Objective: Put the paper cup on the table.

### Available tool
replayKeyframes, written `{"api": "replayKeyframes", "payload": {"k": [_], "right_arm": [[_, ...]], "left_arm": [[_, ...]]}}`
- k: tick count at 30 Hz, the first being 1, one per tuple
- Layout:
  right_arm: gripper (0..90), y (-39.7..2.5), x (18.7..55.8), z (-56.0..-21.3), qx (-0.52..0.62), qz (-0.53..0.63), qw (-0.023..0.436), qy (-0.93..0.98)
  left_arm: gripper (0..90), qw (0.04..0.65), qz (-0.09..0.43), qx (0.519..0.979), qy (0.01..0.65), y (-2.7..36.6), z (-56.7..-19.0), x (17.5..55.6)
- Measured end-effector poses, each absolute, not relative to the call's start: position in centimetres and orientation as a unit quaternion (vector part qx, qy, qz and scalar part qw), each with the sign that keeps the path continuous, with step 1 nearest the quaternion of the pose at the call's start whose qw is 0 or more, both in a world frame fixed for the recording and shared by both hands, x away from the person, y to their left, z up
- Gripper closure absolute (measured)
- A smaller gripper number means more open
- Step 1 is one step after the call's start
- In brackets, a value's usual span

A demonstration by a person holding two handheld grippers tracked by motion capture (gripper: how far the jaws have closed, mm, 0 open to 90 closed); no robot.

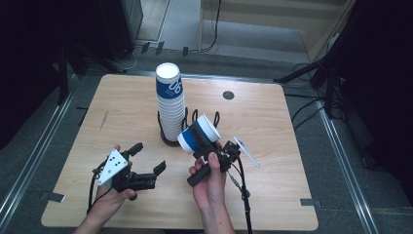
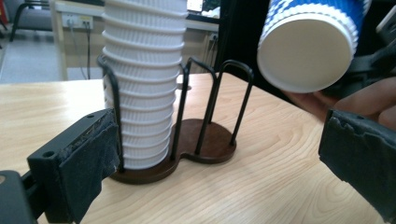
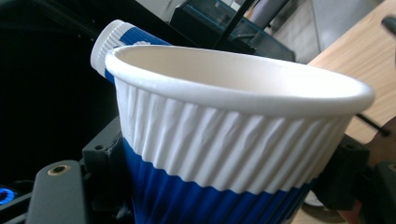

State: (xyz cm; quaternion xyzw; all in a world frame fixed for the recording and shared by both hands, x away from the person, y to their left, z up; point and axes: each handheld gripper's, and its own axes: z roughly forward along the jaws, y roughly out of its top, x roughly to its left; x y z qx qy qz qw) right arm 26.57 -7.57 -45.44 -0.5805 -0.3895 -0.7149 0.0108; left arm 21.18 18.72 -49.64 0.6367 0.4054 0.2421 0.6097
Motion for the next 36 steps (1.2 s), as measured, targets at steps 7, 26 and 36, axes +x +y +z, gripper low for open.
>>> {"api": "replayKeyframes", "payload": {"k": [7, 26, 36], "right_arm": [[21.2, -7.8, 26.5, -45.0, -0.556, -0.729, -0.039, -0.396], [21.2, -8.8, 26.8, -44.7, -0.537, -0.687, -0.185, -0.454], [21.1, -10.2, 27.5, -44.6, -0.529, -0.666, -0.235, -0.471]], "left_arm": [[0.0, 0.584, 0.264, 0.638, 0.428, 19.9, -50.7, 21.3], [0.0, 0.515, 0.284, 0.652, 0.479, 23.2, -53.6, 21.5], [0.0, 0.475, 0.289, 0.667, 0.495, 24.4, -54.2, 21.6]]}}
